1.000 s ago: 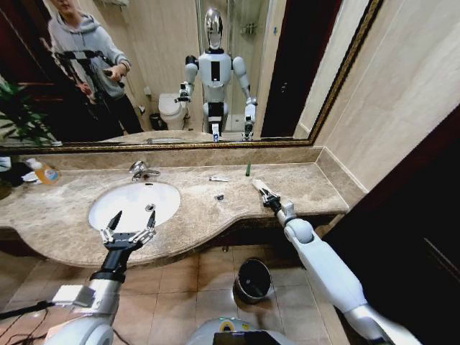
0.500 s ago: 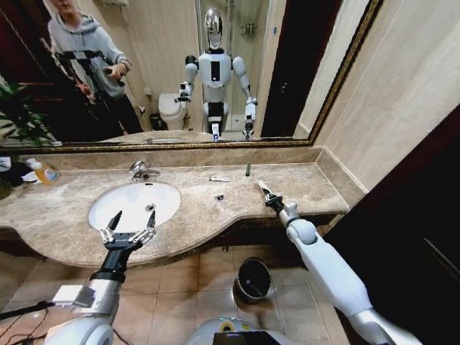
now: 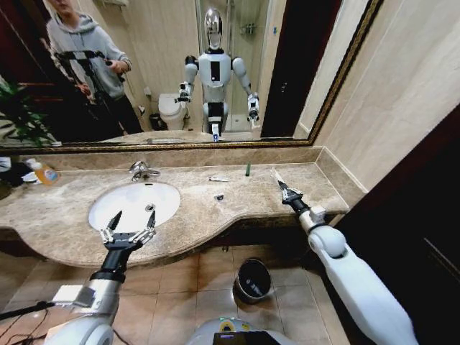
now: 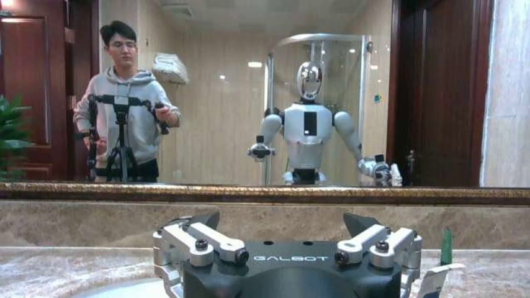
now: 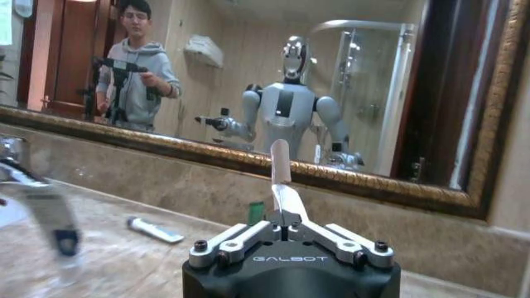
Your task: Pick up the trash from the sink and place it in the trash bin.
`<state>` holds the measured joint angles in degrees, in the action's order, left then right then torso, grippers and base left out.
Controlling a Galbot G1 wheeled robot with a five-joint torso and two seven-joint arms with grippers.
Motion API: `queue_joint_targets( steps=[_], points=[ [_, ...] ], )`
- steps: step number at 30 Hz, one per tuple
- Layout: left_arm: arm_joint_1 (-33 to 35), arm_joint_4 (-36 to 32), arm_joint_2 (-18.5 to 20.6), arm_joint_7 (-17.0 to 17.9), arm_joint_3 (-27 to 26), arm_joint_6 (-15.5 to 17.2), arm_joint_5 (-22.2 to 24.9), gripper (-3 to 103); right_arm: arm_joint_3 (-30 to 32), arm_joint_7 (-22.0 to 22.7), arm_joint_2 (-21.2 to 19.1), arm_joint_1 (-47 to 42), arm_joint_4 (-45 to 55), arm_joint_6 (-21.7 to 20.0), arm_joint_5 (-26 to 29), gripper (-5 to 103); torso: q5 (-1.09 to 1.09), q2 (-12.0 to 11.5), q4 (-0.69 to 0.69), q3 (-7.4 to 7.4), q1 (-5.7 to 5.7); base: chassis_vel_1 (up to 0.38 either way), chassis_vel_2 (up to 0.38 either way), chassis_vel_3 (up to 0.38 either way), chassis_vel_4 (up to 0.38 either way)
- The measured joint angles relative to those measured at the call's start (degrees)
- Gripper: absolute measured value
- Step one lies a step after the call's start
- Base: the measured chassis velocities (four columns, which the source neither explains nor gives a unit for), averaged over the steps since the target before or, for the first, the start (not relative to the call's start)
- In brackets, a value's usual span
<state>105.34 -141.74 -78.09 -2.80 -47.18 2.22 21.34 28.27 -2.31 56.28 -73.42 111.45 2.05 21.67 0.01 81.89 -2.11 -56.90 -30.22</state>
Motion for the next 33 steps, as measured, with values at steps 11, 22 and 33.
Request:
queue_joint_targets(
  steps=[11, 22, 33],
  points=[
    [0.0, 0.0, 0.0, 0.0, 0.0, 0.0, 0.0, 100, 2.8, 0.9, 3.7, -19.5, 7.6, 6.2, -3.4, 0, -0.01, 0.0, 0.00, 0.00, 0.01, 0.000, 0.000, 0.000, 0.000],
    [0.0, 0.0, 0.0, 0.0, 0.0, 0.0, 0.0, 100, -0.4, -3.6, 8.1, -28.5, -5.3, 16.6, -12.4, 0, 0.00, 0.0, 0.00, 0.00, 0.01, 0.000, 0.000, 0.000, 0.000],
    [0.0, 0.0, 0.0, 0.0, 0.0, 0.0, 0.0, 100, -6.5, -13.0, 11.0, -15.6, -21.6, 5.5, -31.0, 0, 0.00, 0.0, -0.02, -0.01, -0.01, 0.000, 0.000, 0.000, 0.000]
  ],
)
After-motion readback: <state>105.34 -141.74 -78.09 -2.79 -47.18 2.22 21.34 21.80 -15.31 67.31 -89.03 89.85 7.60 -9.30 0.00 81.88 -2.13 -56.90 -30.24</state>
